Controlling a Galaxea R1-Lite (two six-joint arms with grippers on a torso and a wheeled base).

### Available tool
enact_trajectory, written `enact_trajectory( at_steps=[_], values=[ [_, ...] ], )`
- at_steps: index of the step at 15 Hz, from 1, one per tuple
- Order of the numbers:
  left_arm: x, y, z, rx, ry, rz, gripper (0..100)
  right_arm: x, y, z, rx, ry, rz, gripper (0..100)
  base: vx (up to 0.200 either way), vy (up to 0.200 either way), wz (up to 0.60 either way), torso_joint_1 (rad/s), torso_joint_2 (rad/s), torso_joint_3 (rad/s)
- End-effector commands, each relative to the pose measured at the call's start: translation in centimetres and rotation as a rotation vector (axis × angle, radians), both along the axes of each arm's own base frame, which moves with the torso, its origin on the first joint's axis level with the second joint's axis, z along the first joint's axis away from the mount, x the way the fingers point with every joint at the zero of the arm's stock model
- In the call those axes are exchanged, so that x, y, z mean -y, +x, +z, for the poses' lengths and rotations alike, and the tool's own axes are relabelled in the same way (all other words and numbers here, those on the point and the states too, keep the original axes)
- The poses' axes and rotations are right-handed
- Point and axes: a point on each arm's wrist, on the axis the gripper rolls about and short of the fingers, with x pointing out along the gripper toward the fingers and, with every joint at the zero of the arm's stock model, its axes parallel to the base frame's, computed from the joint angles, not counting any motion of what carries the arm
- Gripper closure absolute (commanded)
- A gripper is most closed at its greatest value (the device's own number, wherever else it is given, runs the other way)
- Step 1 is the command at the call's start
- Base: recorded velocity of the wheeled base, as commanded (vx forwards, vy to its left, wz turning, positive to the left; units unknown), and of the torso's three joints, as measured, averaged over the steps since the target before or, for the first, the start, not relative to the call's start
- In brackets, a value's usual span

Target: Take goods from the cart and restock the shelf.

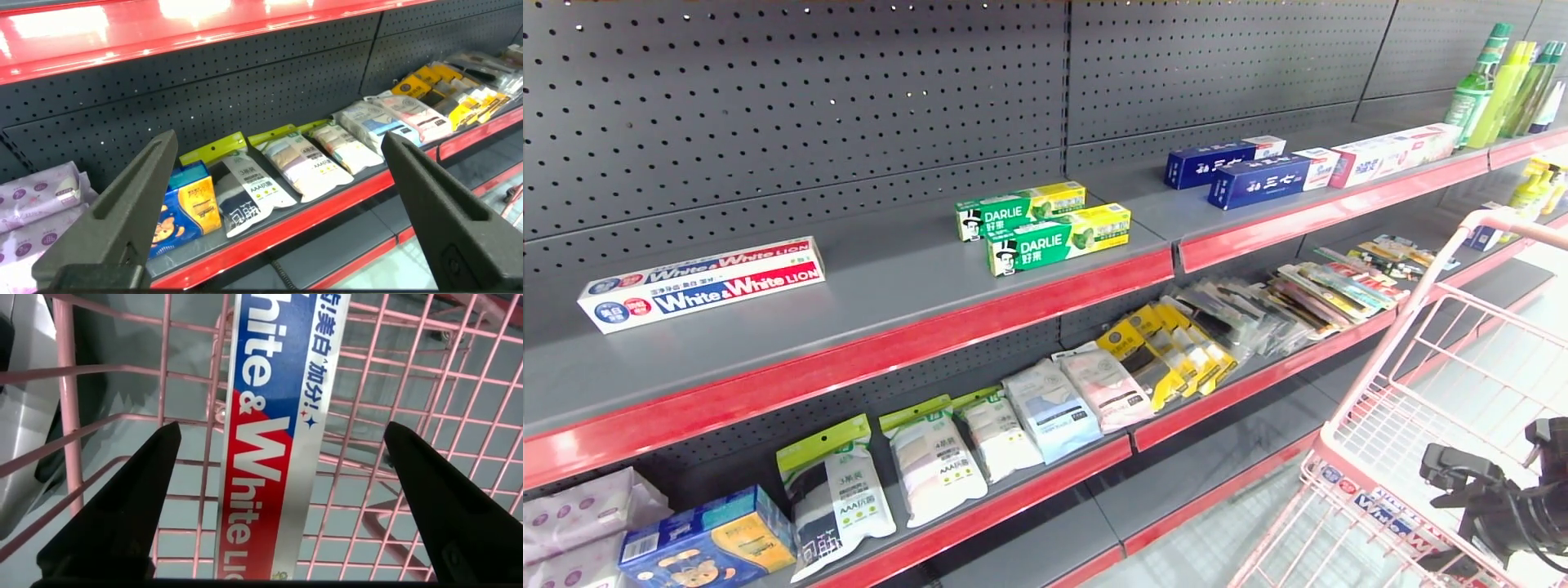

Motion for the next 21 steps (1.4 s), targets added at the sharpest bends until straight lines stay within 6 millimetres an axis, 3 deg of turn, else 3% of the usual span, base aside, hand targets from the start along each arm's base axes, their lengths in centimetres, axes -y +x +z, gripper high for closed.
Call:
enact_trajectory(
  at_steps=[1,11,12,21],
  values=[
    [0.00,0.00,0.01,0.000,0.000,0.000,0,0.02,0.04,-0.05,-0.001,-0.001,0.000,0,0.000,0.000,0.00,0.000,0.00,0.000],
    [0.00,0.00,0.01,0.000,0.000,0.000,0,-0.01,0.04,-0.24,-0.009,-0.003,0.000,0,0.000,0.000,0.00,0.000,0.00,0.000],
    [0.00,0.00,0.01,0.000,0.000,0.000,0,-0.05,0.07,-0.28,-0.011,-0.002,0.001,100,0.000,0.000,0.00,0.000,0.00,0.000],
    [0.00,0.00,0.01,0.000,0.000,0.000,0,-0.07,-0.03,-0.49,-0.022,0.008,-0.004,100,0.000,0.000,0.00,0.000,0.00,0.000]
  ],
)
